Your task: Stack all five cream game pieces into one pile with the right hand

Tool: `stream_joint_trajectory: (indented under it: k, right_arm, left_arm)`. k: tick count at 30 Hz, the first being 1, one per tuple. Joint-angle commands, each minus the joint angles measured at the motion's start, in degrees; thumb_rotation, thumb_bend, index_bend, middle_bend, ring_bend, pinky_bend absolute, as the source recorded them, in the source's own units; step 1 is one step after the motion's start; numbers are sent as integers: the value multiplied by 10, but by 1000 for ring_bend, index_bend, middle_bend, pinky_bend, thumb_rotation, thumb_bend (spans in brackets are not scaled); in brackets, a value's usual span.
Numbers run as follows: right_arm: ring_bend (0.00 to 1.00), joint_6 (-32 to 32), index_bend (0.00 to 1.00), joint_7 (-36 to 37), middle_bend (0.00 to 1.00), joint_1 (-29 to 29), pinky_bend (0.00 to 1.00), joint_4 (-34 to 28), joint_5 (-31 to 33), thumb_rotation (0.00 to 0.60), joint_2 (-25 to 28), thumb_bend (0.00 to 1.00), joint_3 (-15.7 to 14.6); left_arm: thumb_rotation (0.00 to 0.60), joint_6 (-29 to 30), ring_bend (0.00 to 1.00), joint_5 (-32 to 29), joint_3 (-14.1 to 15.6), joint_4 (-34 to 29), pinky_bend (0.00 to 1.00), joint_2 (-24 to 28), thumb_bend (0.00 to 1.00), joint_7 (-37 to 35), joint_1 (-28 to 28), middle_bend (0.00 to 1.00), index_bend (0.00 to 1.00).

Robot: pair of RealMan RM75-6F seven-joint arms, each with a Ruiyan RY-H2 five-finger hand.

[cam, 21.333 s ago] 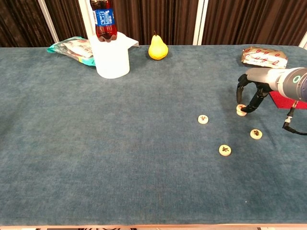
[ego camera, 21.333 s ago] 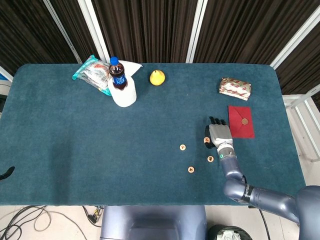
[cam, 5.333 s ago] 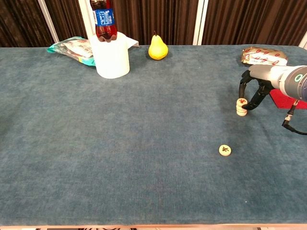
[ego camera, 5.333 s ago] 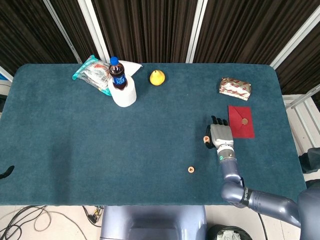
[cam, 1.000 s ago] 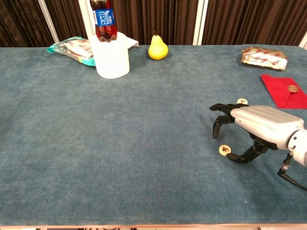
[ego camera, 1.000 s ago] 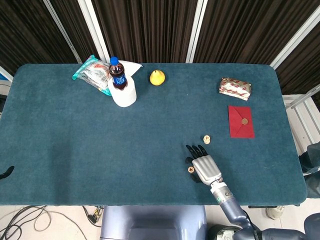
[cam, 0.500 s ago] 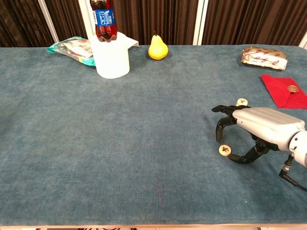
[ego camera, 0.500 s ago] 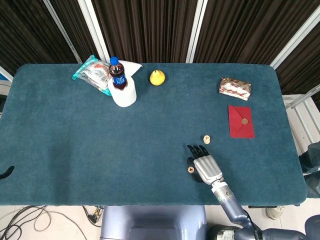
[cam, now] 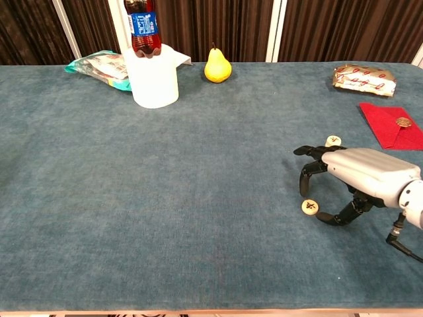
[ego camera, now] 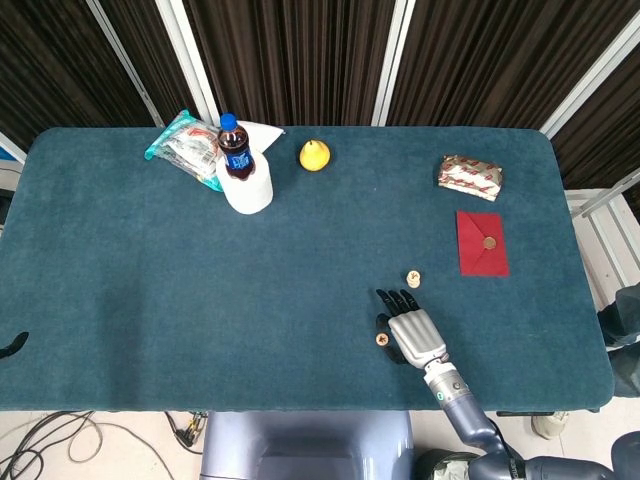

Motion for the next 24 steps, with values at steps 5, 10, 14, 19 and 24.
stream_joint_trajectory:
  k: [5,10,14,19,24]
  right_arm:
    - [0,-5,478,1,0,-1,0,2,1,600,-1,392,5]
    - [0,-5,488,1,0,-3,0,2,1,600,-4,392,8]
    - [0,-9,489,-2,0,-4,0,2,4,600,-4,392,9]
    - [0,-11,488,-4,0,-5,0,2,6,600,-4,392,12]
    - [0,-14,488,-6,0,-4,0,2,8,600,-5,392,16]
  left_arm:
    - [600,0,0,-1,0,0,0,-1,165,2,0,0,59]
    - [600,0,0,-1,0,0,0,0,165,1,0,0,59]
    - [600,0,0,-1,0,-1,0,0,165,1,0,0,59]
    - [600,0,0,-1,0,-1,0,0,165,2,0,0,59]
    - [600,0,0,-2,-1,-1,0,-1,165,3,0,0,59]
